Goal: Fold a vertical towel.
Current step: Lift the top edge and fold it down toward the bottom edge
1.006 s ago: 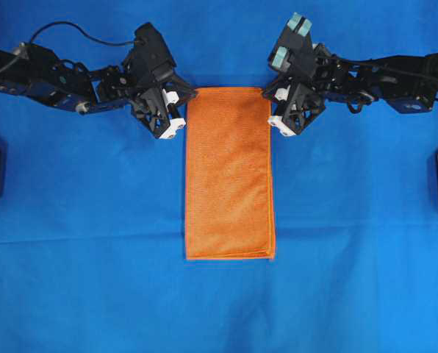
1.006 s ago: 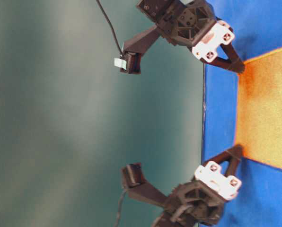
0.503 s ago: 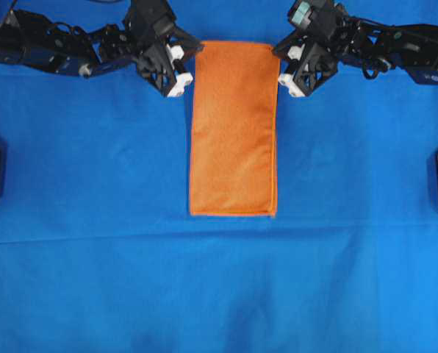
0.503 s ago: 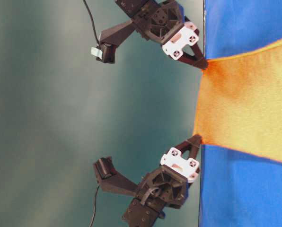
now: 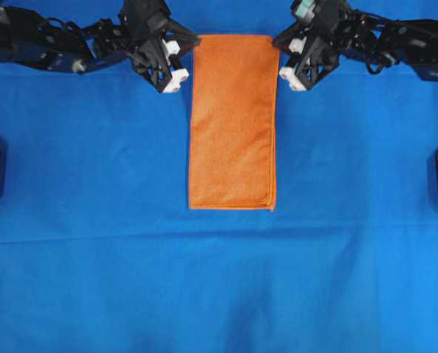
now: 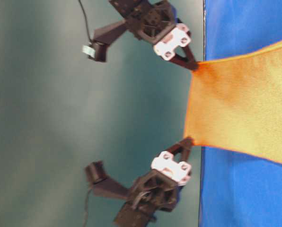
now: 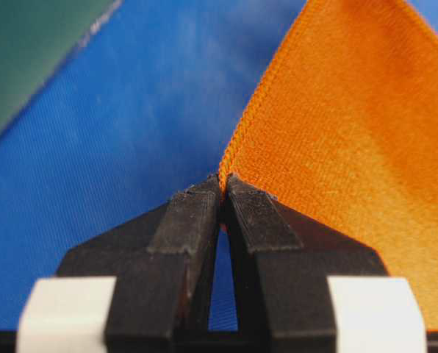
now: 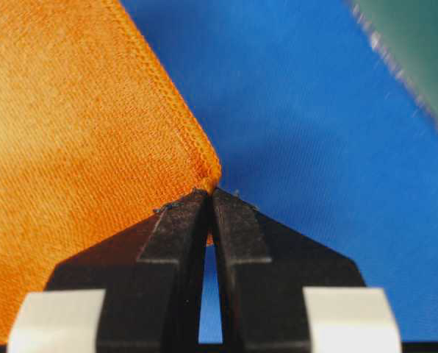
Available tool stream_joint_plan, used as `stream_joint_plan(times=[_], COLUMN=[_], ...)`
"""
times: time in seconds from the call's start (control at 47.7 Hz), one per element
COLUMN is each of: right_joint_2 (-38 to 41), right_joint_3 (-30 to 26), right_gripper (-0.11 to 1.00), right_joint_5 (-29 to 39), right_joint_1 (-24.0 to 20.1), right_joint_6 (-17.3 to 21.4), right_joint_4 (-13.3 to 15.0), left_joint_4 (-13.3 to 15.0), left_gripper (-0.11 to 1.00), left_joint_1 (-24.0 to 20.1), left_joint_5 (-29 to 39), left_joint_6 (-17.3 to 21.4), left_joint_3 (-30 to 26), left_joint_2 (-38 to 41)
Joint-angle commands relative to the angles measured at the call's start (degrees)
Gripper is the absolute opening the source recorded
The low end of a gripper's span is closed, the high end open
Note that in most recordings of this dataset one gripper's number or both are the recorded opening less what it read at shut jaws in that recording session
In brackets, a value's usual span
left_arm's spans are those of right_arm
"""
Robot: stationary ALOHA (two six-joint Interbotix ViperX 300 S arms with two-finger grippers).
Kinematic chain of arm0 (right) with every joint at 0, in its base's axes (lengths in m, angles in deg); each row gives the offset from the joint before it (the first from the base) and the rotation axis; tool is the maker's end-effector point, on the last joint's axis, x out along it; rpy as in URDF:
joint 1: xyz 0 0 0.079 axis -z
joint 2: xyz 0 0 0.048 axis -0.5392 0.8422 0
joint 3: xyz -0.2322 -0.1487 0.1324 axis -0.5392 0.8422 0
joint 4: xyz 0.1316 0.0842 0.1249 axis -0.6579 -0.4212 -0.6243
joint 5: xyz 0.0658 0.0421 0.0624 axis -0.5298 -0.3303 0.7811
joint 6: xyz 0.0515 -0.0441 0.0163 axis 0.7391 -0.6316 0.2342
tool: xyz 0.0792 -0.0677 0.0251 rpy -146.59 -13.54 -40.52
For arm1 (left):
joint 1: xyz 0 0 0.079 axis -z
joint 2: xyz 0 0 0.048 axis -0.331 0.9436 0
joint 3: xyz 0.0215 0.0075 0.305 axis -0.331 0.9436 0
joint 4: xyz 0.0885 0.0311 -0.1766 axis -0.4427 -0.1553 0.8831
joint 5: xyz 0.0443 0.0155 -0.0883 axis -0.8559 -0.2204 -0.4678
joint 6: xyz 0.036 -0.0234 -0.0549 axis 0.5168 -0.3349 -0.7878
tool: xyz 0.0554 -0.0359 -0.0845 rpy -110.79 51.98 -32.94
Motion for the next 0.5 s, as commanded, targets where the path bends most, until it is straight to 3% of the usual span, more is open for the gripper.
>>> stream_joint_plan(times=[0.0, 0.293, 0.482], right_joint_2=[-3.87, -10.11, -11.78], right_joint_3=[-0.18, 2.11, 4.92], right_gripper=[0.03, 0.03, 0.03], right_joint_5=[0.88, 3.78, 4.48], right_joint_1=[0.0, -5.54, -11.87], right_joint_6=[0.09, 0.7, 0.88], right_joint_4=[0.09, -0.18, -0.53], left_joint_4=[0.18, 0.09, 0.09], left_gripper=[0.02, 0.02, 0.02], left_joint_1=[0.26, 5.98, 11.78], left_joint_5=[0.88, 2.2, 2.29], left_joint_6=[0.26, 0.26, 0.35], left_joint_3=[0.53, 4.83, 7.91], left_joint_2=[-4.57, -11.25, -12.66])
